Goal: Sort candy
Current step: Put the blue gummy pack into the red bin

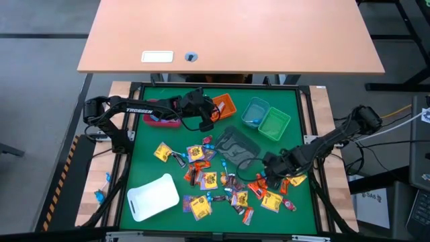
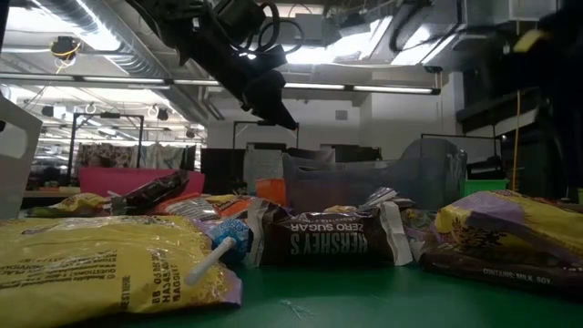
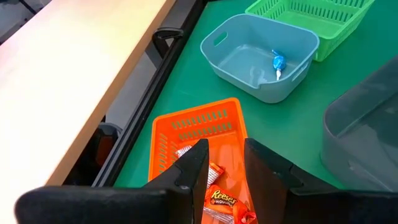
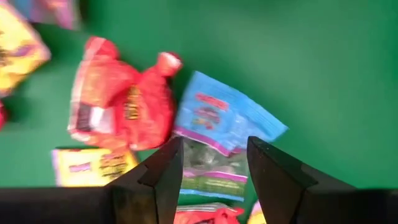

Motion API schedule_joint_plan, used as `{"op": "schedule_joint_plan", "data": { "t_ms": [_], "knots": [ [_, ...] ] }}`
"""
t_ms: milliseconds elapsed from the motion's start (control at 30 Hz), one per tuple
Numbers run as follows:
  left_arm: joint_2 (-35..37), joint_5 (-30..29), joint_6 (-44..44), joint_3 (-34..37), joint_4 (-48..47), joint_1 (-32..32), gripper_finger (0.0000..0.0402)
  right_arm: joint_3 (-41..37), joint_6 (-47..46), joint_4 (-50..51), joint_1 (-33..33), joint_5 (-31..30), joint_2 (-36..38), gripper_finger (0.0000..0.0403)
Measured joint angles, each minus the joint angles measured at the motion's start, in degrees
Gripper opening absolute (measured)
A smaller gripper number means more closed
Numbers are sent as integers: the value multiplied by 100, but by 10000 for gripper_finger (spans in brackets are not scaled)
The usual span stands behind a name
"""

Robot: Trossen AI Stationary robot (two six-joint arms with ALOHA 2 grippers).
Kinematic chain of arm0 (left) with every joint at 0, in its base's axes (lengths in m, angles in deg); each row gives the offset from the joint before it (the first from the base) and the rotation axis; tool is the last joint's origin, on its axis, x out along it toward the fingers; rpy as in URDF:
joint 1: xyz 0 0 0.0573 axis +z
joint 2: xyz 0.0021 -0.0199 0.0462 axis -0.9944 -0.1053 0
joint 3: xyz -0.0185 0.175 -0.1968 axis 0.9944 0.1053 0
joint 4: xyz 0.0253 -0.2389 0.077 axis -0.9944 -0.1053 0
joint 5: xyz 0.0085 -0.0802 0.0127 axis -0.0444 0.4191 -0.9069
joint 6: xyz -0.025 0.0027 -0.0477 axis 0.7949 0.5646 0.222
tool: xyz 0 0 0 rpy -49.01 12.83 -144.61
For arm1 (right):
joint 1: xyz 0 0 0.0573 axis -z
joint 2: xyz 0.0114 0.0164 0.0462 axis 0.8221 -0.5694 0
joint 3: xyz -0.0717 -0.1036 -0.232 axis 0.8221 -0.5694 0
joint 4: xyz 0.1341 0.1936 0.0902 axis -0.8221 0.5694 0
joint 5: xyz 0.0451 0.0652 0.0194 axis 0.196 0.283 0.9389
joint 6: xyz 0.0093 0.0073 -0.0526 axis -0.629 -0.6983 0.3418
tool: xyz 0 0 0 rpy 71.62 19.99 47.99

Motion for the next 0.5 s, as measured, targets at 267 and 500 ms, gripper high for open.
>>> {"op": "schedule_joint_plan", "data": {
  "t_ms": [267,500],
  "knots": [
    [0,-2,2,0,0,0,92,-309,-779,-33,9,-1,0,177],
    [0,0,2,0,0,0,92,-315,-1050,-163,9,-155,-102,177]
  ]
}}
